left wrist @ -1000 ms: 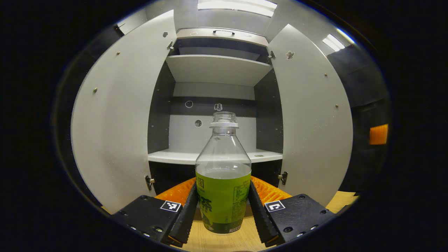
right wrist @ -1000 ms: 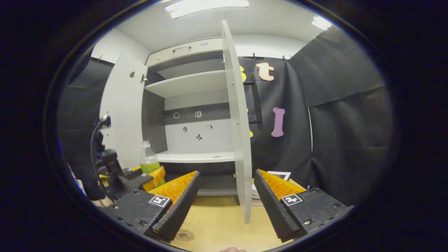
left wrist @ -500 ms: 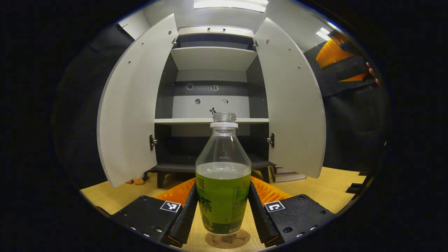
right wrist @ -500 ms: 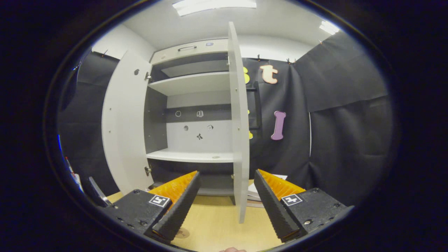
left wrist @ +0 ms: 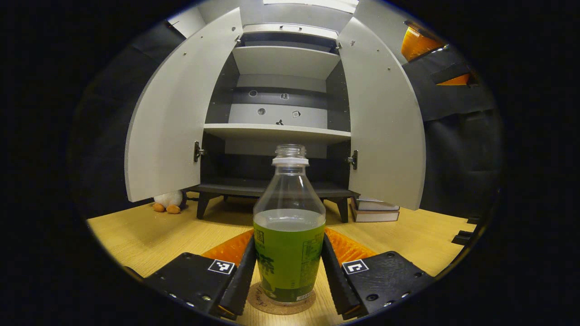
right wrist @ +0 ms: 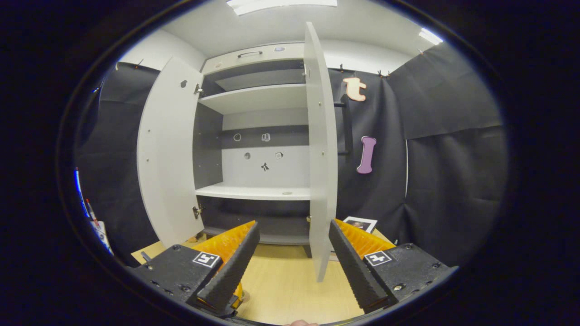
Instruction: Grasp the bottle in the cabinet with the left hand and place it on the coaster, then close the right door with the right hand and the left door with the left hand.
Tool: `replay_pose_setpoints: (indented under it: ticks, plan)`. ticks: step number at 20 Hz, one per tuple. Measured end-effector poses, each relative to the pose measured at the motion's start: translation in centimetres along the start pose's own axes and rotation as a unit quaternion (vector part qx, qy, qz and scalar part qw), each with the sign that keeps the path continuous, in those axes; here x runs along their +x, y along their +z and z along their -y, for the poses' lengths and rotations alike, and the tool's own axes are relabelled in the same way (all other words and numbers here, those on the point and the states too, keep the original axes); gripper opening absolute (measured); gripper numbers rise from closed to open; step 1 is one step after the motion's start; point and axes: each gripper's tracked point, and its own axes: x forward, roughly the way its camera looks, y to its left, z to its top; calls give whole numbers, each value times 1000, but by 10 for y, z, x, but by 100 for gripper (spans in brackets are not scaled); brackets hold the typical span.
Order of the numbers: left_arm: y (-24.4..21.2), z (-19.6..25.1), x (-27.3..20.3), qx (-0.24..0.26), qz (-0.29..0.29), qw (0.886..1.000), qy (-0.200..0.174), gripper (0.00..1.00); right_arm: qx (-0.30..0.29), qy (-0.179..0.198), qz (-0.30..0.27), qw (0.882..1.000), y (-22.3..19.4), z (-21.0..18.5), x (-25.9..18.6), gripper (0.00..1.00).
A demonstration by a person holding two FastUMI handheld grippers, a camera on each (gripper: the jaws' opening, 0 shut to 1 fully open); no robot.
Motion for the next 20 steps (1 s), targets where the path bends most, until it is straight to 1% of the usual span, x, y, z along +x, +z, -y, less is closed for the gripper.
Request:
replay_pose_setpoints:
  ticks: [1, 2, 3, 4, 5, 6, 10, 13, 15, 16, 18, 20]
  plan:
    - [-4, -1, 0, 2, -6, 1000, 3, 71, 1, -1, -3, 1000, -1, 0, 0, 100]
    - [2, 0, 0, 7, 8, 1000, 2, 72, 1, -2, -4, 1000, -1, 0, -1, 100]
    - [0, 2, 0, 10, 3, 1000, -3, 71, 1, -3, -4, 1000, -1, 1, -1, 99]
    - [1, 2, 0, 17, 9, 1000, -5, 71, 1, -4, -5, 1000, -2, 2, -1, 100]
    - [1, 3, -1, 16, 9, 1000, -8, 71, 0, -4, -7, 1000, -3, 2, -1, 99]
    - [1, 3, -2, 13, 10, 1000, -6, 73, 0, -4, -9, 1000, -3, 2, -1, 100]
    - [-5, 3, -2, 10, 1, 1000, -8, 76, 1, -2, -14, 1000, -6, 1, 1, 99]
    - [-3, 4, -6, 11, 0, 1000, -14, 77, 2, -1, -16, 1000, -8, 1, 1, 99]
    - [4, 6, -10, 9, 4, 1000, -21, 82, 1, -4, -17, 1000, -9, 2, 0, 99]
    - [9, 7, -12, 8, 7, 1000, -24, 88, 2, -4, -18, 1000, -10, 2, 0, 99]
    - [22, 7, -16, 2, 17, 1000, -26, 95, 3, -3, -20, 1000, -11, 1, -1, 100]
    - [34, 8, -21, -2, 24, 999, -27, 95, 4, -3, -19, 1000, -10, 1, 0, 99]
